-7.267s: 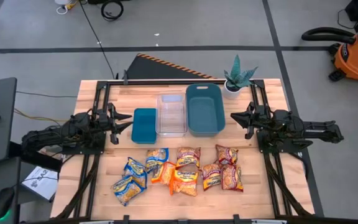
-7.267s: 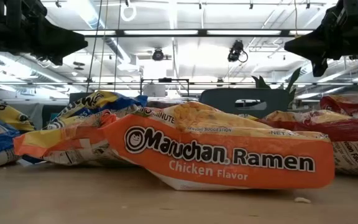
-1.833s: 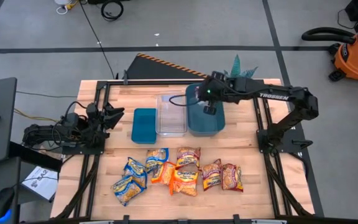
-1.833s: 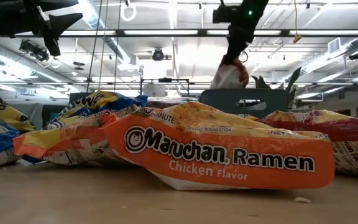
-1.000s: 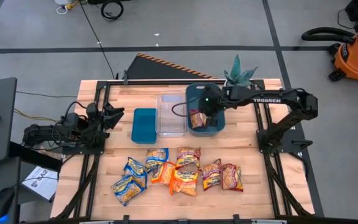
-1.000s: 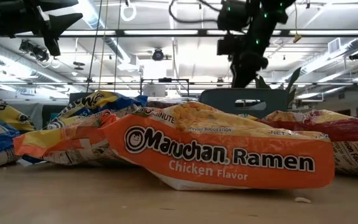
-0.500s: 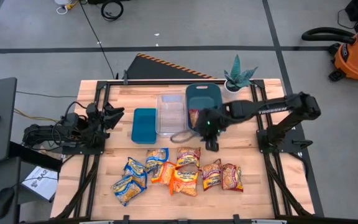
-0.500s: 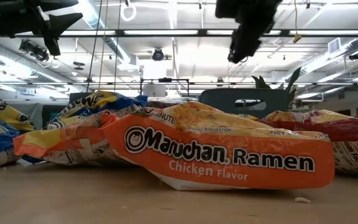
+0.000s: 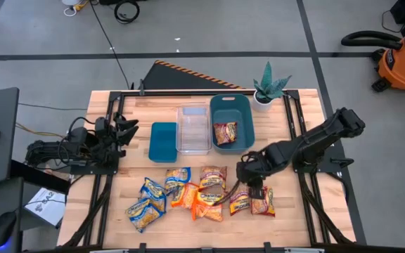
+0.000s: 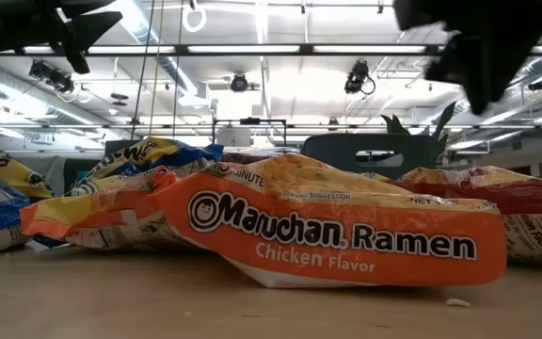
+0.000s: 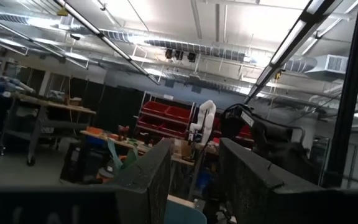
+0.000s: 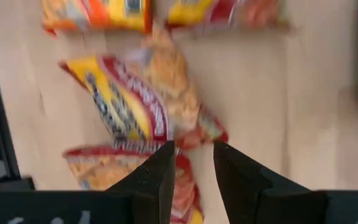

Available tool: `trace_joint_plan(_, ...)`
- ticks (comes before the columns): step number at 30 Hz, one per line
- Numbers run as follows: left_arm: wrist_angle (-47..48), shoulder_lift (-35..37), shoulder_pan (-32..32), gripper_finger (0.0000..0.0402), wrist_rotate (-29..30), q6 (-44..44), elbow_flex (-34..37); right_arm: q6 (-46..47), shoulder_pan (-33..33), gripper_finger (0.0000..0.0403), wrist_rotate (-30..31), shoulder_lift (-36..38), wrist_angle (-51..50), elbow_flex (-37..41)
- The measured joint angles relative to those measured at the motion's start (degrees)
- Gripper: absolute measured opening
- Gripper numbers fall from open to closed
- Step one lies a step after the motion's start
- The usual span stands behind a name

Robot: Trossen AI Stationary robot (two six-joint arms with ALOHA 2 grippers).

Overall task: Sort Maruchan noodles
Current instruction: Put the red noodle pack into the green bin

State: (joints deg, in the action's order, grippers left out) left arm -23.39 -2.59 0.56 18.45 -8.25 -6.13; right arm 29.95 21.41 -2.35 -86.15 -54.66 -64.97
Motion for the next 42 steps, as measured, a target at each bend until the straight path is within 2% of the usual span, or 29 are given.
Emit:
trace_joint_plan(7, 0.10, 0.00, 0.00, 0.0142, -0.01, -1.06, 0.00, 4.37, 3.39, 0.0117, -0.12, -0.08, 4.47, 6.55)
trace_joint_plan(11, 0.10, 0.00, 0.00, 0.0142, -0.01, -1.60, 0.00, 3.86, 5.20, 0.0115, -0.24, -0.08, 9.02, 9.88)
trace_joint_plan(16, 0.11, -0.01, 0.00, 0.0142, -0.01, -1.91, 0.00, 3.01, 6.43, 0.0107, 1.85, -0.08, 9.66, 12.38)
trace_joint_plan(20, 0.15, 0.00, 0.00, 0.0142, -0.02, -3.39, 0.00, 1.35, 6.36, 0.0079, 2.34, -0.07, 10.51, 13.82)
trace_joint_plan(25, 0.15, -0.02, 0.00, 0.0142, -0.21, -3.41, 0.00, -1.39, 5.45, 0.0016, 4.20, -0.07, 10.77, 14.10)
trace_joint_plan(33, 0.39, -0.02, 0.01, 0.0142, -0.24, -7.24, 0.00, -2.68, 3.63, 0.0007, 5.76, -0.09, 2.61, 8.85)
trace_joint_plan(42, 0.65, -0.02, 0.00, 0.0142, -0.25, -7.14, 0.00, -7.73, 3.61, 0.0005, 12.69, 0.06, -2.93, -0.28)
